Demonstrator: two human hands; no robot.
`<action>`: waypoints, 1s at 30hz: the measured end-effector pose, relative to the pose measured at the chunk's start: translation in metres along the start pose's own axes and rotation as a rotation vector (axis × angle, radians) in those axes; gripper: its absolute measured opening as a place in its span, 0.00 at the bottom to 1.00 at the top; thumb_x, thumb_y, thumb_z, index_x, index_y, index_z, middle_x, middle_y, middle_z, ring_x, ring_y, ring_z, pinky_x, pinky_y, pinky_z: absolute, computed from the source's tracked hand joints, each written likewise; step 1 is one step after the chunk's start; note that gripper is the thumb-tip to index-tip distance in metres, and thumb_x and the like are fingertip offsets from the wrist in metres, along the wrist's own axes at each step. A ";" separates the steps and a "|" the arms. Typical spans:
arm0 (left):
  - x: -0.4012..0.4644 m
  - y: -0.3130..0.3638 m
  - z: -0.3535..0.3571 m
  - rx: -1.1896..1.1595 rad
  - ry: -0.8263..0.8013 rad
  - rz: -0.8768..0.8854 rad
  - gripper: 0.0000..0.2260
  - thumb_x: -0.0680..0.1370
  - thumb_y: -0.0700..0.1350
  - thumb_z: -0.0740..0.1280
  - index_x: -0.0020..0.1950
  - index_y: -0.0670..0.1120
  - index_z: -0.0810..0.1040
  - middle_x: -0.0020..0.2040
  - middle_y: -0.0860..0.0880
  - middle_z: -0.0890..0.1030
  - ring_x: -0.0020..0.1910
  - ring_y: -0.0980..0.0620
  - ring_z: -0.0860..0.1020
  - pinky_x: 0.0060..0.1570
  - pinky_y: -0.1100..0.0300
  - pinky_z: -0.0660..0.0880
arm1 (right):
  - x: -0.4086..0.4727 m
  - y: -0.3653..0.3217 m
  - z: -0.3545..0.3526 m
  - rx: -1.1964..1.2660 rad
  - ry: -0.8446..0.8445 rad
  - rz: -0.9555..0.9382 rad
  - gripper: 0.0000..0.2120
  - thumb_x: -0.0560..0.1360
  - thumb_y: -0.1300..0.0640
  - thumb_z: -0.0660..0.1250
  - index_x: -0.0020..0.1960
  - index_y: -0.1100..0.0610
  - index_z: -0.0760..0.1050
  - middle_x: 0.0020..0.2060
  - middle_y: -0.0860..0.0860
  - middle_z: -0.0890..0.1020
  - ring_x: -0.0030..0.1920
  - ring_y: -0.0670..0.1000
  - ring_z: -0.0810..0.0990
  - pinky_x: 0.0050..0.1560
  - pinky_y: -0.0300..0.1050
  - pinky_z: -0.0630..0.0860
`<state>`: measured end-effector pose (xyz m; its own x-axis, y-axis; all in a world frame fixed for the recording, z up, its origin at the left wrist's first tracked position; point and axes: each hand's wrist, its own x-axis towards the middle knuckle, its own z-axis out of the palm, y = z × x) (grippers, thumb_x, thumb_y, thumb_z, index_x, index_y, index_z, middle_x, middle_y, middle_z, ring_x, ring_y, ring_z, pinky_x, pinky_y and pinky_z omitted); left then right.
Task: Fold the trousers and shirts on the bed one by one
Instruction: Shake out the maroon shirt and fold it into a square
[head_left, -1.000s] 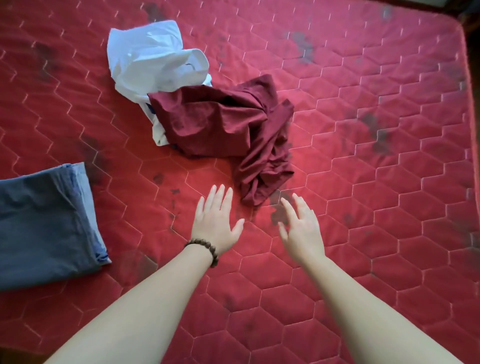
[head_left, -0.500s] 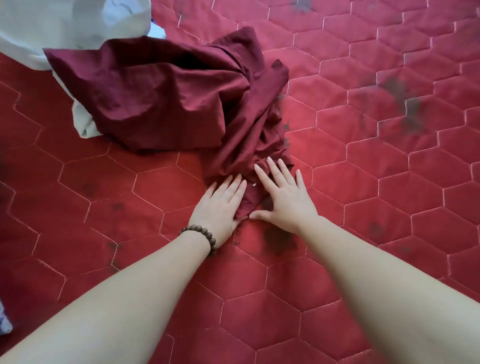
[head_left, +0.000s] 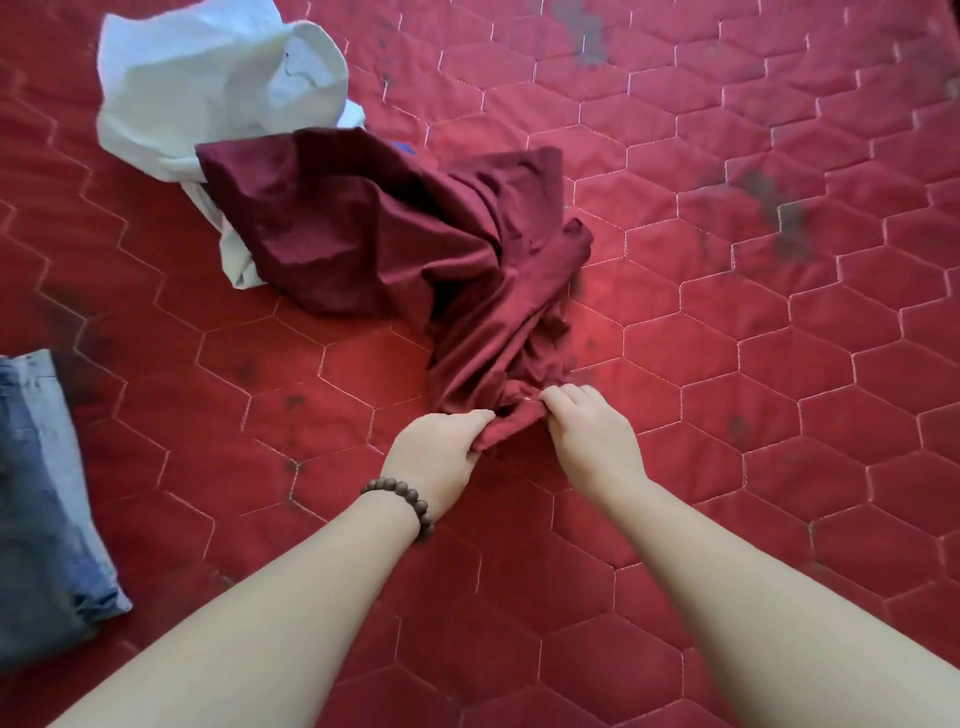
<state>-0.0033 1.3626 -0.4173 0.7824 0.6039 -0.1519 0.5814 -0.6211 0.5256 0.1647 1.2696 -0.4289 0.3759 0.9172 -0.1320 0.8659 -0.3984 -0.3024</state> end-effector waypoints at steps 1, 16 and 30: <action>-0.007 0.008 -0.017 -0.014 0.013 0.001 0.13 0.79 0.45 0.63 0.63 0.48 0.76 0.51 0.45 0.83 0.50 0.41 0.79 0.49 0.50 0.74 | -0.008 -0.008 -0.016 0.022 0.022 0.009 0.10 0.81 0.53 0.56 0.53 0.57 0.74 0.46 0.52 0.78 0.51 0.57 0.74 0.40 0.51 0.71; -0.099 0.193 -0.362 -0.257 0.460 0.146 0.05 0.75 0.35 0.66 0.47 0.42 0.80 0.38 0.48 0.82 0.41 0.48 0.80 0.46 0.60 0.73 | -0.105 -0.162 -0.377 0.037 0.389 -0.191 0.15 0.81 0.50 0.60 0.44 0.61 0.72 0.33 0.60 0.80 0.36 0.66 0.77 0.33 0.50 0.64; -0.126 0.288 -0.551 -0.322 0.300 0.447 0.08 0.73 0.35 0.71 0.43 0.48 0.75 0.37 0.50 0.80 0.33 0.58 0.75 0.38 0.64 0.73 | -0.124 -0.260 -0.572 0.320 0.343 -0.402 0.06 0.76 0.54 0.69 0.42 0.55 0.77 0.31 0.46 0.75 0.33 0.48 0.71 0.37 0.39 0.67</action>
<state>-0.0571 1.3831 0.2150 0.8105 0.4632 0.3585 0.0792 -0.6930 0.7165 0.0819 1.2602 0.2061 0.1716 0.9222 0.3465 0.8399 0.0468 -0.5407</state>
